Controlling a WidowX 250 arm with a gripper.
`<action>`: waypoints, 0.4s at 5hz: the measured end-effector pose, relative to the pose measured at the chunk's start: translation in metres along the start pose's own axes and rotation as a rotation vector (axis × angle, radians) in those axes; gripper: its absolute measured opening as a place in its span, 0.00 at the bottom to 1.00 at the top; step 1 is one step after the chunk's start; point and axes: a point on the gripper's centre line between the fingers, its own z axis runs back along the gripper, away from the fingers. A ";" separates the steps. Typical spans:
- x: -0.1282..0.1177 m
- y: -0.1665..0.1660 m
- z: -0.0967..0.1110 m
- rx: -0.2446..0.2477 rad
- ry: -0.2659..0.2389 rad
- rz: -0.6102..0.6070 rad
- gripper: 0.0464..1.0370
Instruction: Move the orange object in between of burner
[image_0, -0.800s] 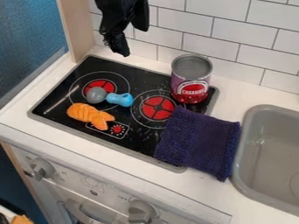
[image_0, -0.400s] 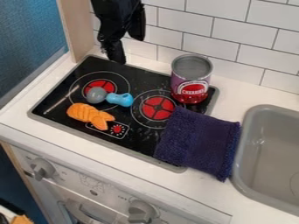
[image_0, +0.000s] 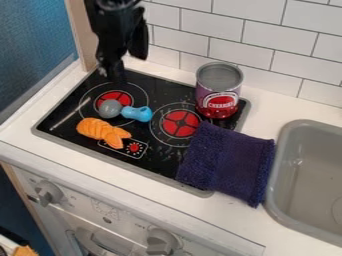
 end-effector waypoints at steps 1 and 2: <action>0.013 0.036 -0.012 0.040 -0.006 0.004 0.96; 0.021 0.065 -0.004 0.055 -0.022 -0.005 0.96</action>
